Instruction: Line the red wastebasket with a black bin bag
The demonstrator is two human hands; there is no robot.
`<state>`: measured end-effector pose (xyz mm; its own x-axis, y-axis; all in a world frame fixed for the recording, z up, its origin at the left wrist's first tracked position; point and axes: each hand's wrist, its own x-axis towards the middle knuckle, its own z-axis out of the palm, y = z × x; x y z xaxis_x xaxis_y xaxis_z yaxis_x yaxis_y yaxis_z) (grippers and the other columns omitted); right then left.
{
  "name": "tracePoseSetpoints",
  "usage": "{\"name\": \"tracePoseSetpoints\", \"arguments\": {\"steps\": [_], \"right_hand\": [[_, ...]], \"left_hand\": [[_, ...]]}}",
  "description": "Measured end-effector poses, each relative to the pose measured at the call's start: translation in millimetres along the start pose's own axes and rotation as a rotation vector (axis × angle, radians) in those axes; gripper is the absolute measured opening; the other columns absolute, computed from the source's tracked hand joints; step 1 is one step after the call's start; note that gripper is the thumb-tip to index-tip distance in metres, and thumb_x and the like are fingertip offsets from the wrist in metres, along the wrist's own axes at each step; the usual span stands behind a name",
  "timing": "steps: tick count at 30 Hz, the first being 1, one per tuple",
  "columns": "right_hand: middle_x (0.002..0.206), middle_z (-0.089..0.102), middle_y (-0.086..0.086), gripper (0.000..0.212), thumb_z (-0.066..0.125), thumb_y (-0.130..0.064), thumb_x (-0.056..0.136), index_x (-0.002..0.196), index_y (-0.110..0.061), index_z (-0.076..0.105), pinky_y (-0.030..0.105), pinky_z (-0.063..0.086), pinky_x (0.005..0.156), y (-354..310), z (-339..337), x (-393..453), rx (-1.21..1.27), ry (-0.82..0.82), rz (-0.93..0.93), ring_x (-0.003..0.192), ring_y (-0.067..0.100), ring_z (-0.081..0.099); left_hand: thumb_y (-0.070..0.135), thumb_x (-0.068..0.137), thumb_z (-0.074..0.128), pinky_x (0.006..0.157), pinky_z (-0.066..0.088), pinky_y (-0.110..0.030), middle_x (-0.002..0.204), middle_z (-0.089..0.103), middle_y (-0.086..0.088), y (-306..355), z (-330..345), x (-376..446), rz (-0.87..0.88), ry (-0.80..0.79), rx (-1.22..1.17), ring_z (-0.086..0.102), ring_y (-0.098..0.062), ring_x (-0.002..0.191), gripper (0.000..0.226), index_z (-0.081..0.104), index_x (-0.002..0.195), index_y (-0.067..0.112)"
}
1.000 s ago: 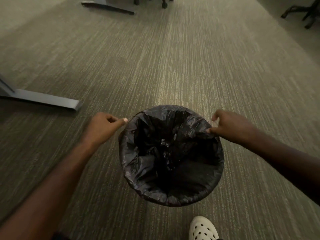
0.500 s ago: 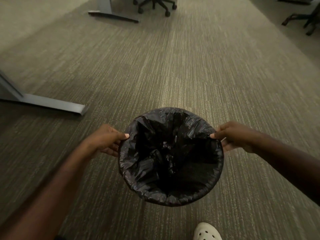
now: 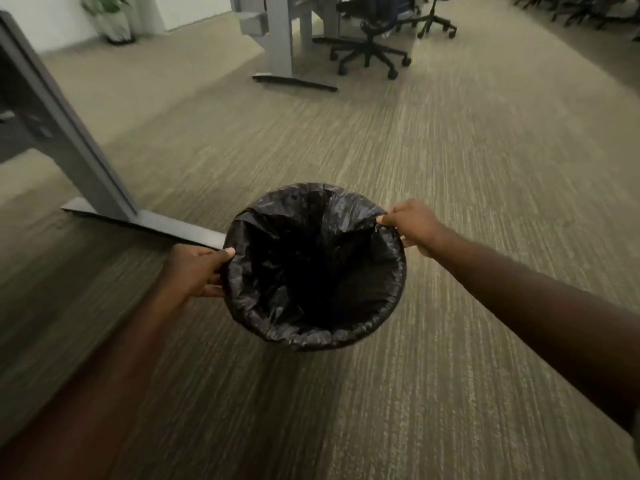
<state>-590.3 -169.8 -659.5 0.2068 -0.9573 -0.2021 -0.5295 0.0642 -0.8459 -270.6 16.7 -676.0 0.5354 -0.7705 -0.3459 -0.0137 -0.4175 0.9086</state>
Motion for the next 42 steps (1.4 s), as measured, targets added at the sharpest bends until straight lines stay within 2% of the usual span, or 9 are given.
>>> {"name": "tracePoseSetpoints", "arguments": {"steps": [4, 7, 13, 19, 28, 32, 35, 38, 42], "right_hand": [[0.075, 0.061, 0.023, 0.032, 0.074, -0.018, 0.088, 0.085, 0.013, 0.067, 0.046, 0.055, 0.066, -38.3, 50.6, 50.3, -0.167, 0.04, -0.122, 0.069, 0.029, 0.06], [0.077, 0.065, 0.019, 0.024, 0.072, -0.023, 0.089, 0.08, 0.0, 0.073, 0.038, 0.051, 0.068, -57.1, 85.2, 76.3, -0.309, 0.041, -0.209, 0.076, 0.029, 0.065], [0.103, 0.076, 0.02, 0.027, 0.067, -0.026, 0.093, 0.108, -0.005, 0.078, 0.03, 0.05, 0.078, -72.6, 137.0, 103.7, -0.446, -0.012, -0.277, 0.099, 0.033, 0.072], [0.102, 0.076, 0.021, 0.026, 0.061, -0.025, 0.095, 0.104, -0.008, 0.078, 0.032, 0.052, 0.081, -76.0, 161.7, 116.8, -0.417, -0.004, -0.314, 0.098, 0.035, 0.072], [0.107, 0.075, 0.017, 0.033, 0.052, -0.033, 0.102, 0.111, -0.01, 0.074, 0.035, 0.051, 0.083, -59.6, 176.5, 134.2, -0.282, -0.031, -0.324, 0.101, 0.033, 0.069], [0.089, 0.065, 0.012, 0.042, 0.048, -0.043, 0.103, 0.093, -0.009, 0.071, 0.031, 0.041, 0.074, -52.8, 175.9, 139.3, -0.132, -0.122, -0.232, 0.086, 0.025, 0.061], [0.097, 0.069, 0.012, 0.048, 0.047, -0.048, 0.103, 0.098, -0.008, 0.073, 0.036, 0.051, 0.089, -50.4, 171.0, 133.7, 0.062, -0.152, -0.137, 0.094, 0.026, 0.065], [0.102, 0.072, 0.01, 0.049, 0.045, -0.054, 0.102, 0.103, -0.013, 0.072, 0.042, 0.052, 0.095, -45.9, 164.2, 124.9, 0.16, -0.149, -0.146, 0.098, 0.029, 0.068], [0.101, 0.071, 0.007, 0.057, 0.04, -0.057, 0.102, 0.109, -0.008, 0.069, 0.038, 0.052, 0.08, -42.8, 156.0, 99.1, 0.003, -0.002, -0.335, 0.094, 0.025, 0.067]], "left_hand": [[0.016, 0.093, 0.069, 0.039, 0.054, -0.03, 0.076, 0.068, -0.014, 8.5, -26.4, 23.2, -0.027, 0.115, -0.04, 0.067, -0.022, 0.055, 0.018, 0.064, 0.085, 0.001], [0.016, 0.095, 0.066, 0.052, 0.055, -0.038, 0.081, 0.067, -0.015, 7.4, -45.2, 41.0, -0.082, 0.155, -0.045, 0.065, -0.027, 0.064, 0.018, 0.062, 0.1, -0.002], [0.015, 0.095, 0.066, 0.04, 0.058, -0.035, 0.096, 0.067, -0.021, -6.4, -73.4, 70.6, -0.163, 0.212, -0.014, 0.065, -0.026, 0.066, 0.021, 0.06, 0.109, 0.0], [0.016, 0.097, 0.063, 0.056, 0.053, -0.041, 0.09, 0.069, -0.015, -8.1, -86.6, 91.6, -0.263, 0.197, -0.013, 0.065, -0.025, 0.07, 0.014, 0.063, 0.097, 0.002], [0.017, 0.098, 0.063, 0.055, 0.052, -0.043, 0.099, 0.068, -0.02, 1.7, -80.8, 105.9, -0.249, 0.269, 0.059, 0.064, -0.028, 0.068, 0.022, 0.061, 0.108, -0.002], [0.024, 0.095, 0.066, 0.054, 0.052, -0.039, 0.1, 0.068, -0.02, -2.9, -82.7, 105.7, -0.238, 0.281, 0.051, 0.066, -0.031, 0.07, 0.027, 0.062, 0.103, -0.001], [0.04, 0.092, 0.066, 0.059, 0.059, -0.041, 0.087, 0.07, -0.019, -5.9, -84.8, 101.8, -0.17, 0.346, 0.074, 0.068, -0.032, 0.068, 0.037, 0.065, 0.085, 0.003], [0.051, 0.094, 0.058, 0.071, 0.059, -0.043, 0.076, 0.069, -0.018, -11.3, -87.8, 96.5, 0.004, 0.456, 0.383, 0.069, -0.037, 0.074, 0.05, 0.066, 0.072, 0.007], [0.043, 0.096, 0.057, 0.069, 0.047, -0.034, 0.104, 0.07, -0.011, -24.6, -78.6, 83.5, 0.359, 0.621, 0.675, 0.064, -0.033, 0.086, 0.032, 0.07, 0.102, 0.014]]}}
